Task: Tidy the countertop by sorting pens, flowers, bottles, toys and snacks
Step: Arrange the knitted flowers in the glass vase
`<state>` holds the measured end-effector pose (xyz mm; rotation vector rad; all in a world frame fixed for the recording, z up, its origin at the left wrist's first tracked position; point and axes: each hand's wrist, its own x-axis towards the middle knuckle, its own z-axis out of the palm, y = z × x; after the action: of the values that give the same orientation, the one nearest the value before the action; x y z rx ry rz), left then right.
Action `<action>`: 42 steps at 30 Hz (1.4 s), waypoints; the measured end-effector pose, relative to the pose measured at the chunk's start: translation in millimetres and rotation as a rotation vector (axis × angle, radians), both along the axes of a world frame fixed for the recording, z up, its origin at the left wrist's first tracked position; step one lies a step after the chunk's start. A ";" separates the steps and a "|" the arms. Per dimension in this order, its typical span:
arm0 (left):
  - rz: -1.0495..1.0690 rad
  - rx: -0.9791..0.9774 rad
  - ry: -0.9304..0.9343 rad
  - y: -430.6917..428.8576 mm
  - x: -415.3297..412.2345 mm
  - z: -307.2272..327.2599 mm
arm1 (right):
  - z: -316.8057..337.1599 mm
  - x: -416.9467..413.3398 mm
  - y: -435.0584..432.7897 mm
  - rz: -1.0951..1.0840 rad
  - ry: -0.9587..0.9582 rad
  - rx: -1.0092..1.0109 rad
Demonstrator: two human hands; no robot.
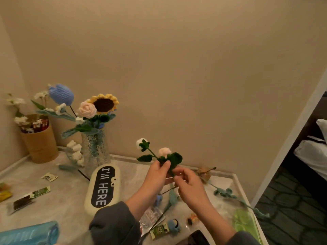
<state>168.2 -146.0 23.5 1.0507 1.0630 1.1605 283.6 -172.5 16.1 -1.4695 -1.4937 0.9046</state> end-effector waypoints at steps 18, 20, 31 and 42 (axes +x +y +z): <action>0.411 0.410 0.298 -30.6 -123.7 39.6 | 46.8 -115.5 23.2 0.504 0.149 -0.042; 0.472 0.444 0.336 -36.0 -147.2 44.2 | 52.4 -137.0 20.6 0.536 0.199 -0.004; 0.624 0.439 0.148 -31.4 -261.2 52.1 | 80.7 -247.0 29.9 0.543 0.298 0.146; 0.401 0.618 -0.019 39.7 -350.3 118.5 | 167.5 -329.1 79.9 0.163 0.339 0.422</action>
<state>-182.1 -106.3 142.0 1.3241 0.9422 1.8976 -45.5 -92.5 183.6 -0.8542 -1.4505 0.8218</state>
